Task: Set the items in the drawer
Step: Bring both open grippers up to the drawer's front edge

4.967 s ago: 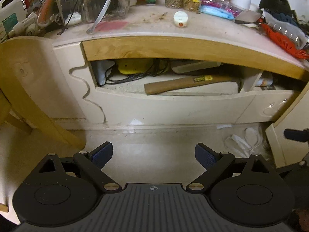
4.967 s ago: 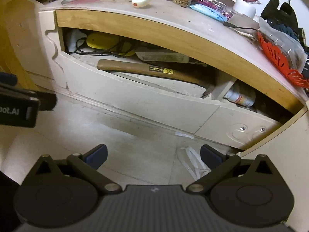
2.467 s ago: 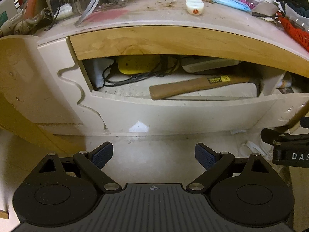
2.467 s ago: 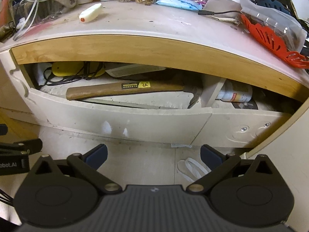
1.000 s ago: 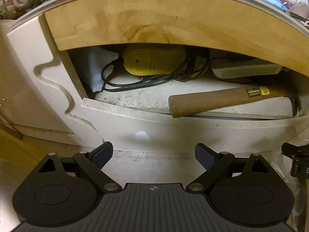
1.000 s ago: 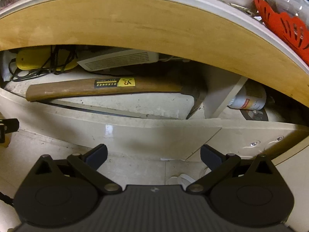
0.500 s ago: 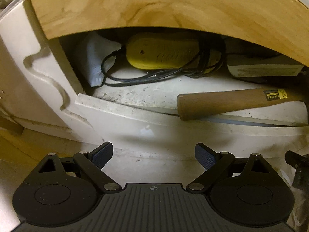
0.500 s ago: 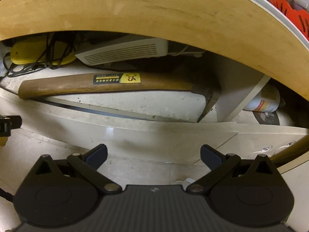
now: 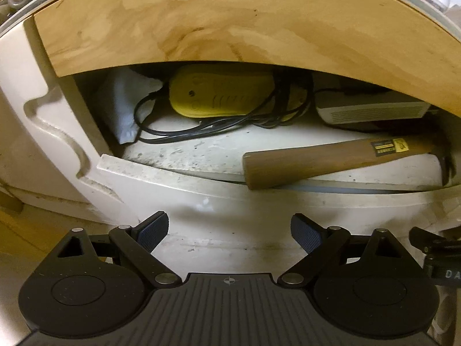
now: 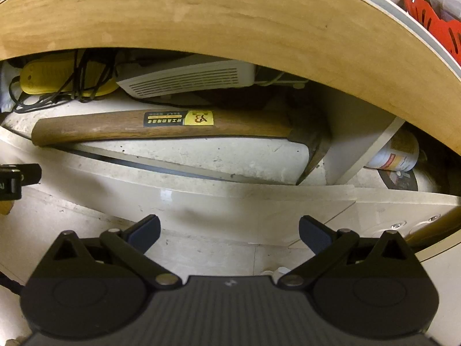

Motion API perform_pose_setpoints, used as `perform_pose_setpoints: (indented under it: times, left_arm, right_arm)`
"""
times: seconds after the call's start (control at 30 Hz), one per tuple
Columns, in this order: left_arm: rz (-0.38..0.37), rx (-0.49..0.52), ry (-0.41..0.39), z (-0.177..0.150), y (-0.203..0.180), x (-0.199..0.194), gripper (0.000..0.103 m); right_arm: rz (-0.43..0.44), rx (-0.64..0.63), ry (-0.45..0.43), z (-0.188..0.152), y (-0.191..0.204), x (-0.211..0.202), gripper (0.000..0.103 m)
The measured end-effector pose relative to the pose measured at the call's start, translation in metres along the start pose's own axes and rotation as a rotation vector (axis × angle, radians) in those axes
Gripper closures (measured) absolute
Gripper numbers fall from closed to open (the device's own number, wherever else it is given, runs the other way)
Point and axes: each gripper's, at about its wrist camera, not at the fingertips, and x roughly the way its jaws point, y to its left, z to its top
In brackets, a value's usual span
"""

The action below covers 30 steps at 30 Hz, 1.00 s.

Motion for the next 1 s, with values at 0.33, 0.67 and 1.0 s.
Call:
perform_pose_setpoints:
  times: [0.33,0.67,1.0]
  left_arm:
    - [-0.034,0.013,-0.013,-0.004,-0.001,-0.005,0.01]
    - [0.034,0.252,-0.066,-0.006,-0.01,-0.009,0.013]
    - [0.148,0.652,-0.124,-0.011,-0.021,-0.003,0.014]
  right_arm:
    - [-0.004,-0.03,-0.013,0.0,0.003,-0.007,0.001]
    - [-0.018,-0.206,-0.049,-0.002,0.01,-0.006,0.001]
    - [-0.022,-0.499,-0.099,-0.009,0.025,-0.002,0.001]
